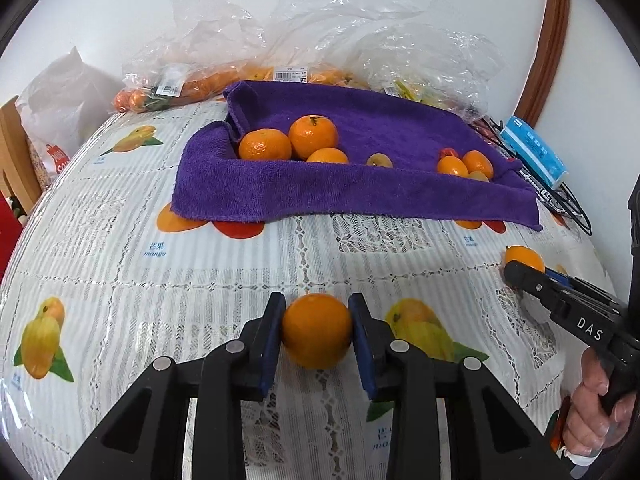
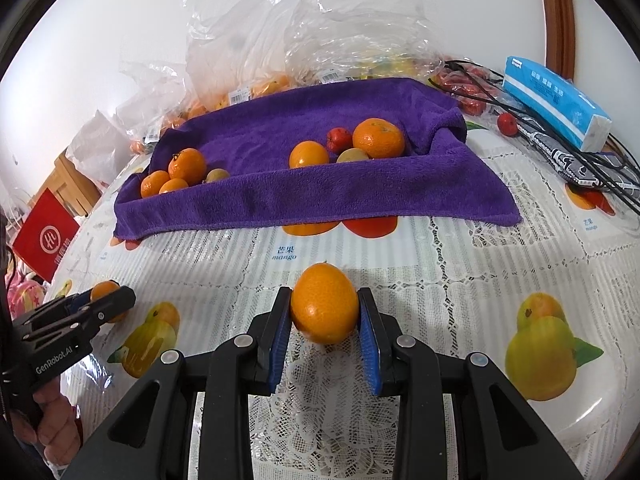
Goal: Organize fruits
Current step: 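Carry the orange with the right tool while the left tool carries its orange toward the towel, then lower and open the right tool on the towel while the left tool releases its orange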
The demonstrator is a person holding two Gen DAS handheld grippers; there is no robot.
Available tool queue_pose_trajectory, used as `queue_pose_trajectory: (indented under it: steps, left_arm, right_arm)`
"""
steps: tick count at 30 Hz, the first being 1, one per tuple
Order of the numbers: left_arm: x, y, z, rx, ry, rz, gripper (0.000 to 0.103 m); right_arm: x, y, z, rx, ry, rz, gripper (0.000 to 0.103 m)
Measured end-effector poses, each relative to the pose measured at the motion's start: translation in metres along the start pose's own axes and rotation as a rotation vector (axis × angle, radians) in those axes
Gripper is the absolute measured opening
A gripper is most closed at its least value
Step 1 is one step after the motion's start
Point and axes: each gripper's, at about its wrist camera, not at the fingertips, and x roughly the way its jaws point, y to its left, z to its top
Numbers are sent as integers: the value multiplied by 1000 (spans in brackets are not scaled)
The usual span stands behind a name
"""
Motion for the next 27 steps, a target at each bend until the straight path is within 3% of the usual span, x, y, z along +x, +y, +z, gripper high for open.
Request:
queue_pose_trajectory:
  steps: [13,19,27]
  left_arm:
    - [-16,2,5,-51,6,-70,31]
    - [-28,-4,22,-34,-35,-73,31]
    - [-38,-11,61,-11,-93,-57,31]
  right_arm:
    - [-5,1,-2,-4,-12,-5,32]
    - [-13,4,1,-12,-12,-7,32]
    - [-50,22,43,-93,-139,-43,32]
